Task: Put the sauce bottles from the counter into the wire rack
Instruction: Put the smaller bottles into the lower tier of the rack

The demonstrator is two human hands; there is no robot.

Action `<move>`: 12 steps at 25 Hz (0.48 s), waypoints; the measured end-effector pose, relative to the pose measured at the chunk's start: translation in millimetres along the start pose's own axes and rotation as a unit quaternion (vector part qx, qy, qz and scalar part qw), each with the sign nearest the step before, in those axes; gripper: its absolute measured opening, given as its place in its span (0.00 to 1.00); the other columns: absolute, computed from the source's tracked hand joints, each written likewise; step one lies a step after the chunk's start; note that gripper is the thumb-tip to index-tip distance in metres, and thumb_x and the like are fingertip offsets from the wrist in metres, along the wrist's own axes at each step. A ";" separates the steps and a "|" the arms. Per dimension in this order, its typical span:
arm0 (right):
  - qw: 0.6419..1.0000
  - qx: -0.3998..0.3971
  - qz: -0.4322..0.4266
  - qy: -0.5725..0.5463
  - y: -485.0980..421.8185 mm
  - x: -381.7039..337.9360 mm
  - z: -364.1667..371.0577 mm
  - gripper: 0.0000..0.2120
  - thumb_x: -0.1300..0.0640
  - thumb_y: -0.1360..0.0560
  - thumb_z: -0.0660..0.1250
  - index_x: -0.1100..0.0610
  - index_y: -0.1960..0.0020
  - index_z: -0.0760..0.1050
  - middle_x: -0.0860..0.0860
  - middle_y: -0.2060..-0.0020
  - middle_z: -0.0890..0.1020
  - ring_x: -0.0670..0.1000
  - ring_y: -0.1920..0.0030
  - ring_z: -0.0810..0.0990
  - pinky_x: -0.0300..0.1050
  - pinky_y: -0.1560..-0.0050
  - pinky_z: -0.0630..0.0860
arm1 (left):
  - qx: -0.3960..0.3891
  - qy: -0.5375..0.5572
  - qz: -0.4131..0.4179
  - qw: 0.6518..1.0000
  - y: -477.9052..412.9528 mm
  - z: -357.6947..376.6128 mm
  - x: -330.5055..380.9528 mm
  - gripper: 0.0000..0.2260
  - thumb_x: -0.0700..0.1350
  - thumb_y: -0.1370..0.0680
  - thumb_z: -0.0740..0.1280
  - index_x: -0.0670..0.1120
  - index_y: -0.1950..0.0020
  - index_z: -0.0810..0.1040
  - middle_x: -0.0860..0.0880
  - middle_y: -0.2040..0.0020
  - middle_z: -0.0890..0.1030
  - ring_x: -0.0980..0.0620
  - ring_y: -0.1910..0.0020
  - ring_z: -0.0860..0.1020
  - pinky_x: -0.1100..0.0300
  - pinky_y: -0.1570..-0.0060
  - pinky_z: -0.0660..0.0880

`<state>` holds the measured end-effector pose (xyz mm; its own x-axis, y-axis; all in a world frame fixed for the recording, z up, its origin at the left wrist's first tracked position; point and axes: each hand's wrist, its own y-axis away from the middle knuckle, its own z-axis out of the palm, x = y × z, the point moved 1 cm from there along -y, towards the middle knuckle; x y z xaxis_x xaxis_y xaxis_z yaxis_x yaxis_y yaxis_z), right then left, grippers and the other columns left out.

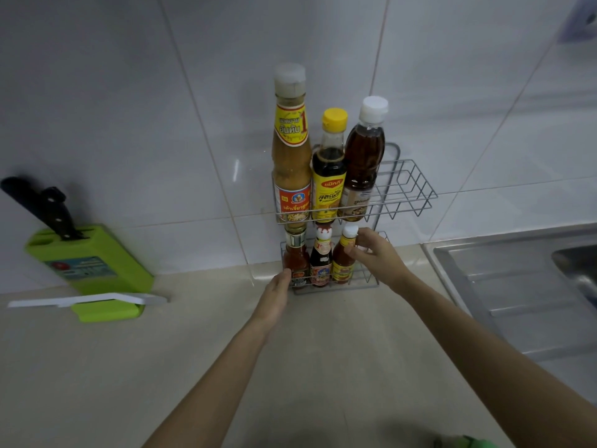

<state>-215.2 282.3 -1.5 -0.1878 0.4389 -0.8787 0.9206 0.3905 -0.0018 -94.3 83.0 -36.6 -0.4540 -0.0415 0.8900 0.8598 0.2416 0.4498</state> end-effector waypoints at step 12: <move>0.998 0.045 0.032 -0.010 99.7 33.3 -45.9 0.11 0.59 0.24 0.68 0.60 0.43 0.75 0.56 0.46 0.82 0.52 0.44 0.81 0.46 0.41 0.77 | -0.049 -0.164 -0.033 0.985 75.5 58.9 -78.8 0.23 0.49 0.20 0.62 0.41 0.28 0.67 0.44 0.28 0.70 0.48 0.30 0.69 0.56 0.29 0.64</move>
<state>-145.4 372.9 -9.0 -0.1214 0.4444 -0.8876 0.9576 0.2879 0.0132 -7.4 161.7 -77.1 -0.5474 0.2649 0.7938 0.8367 0.1538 0.5256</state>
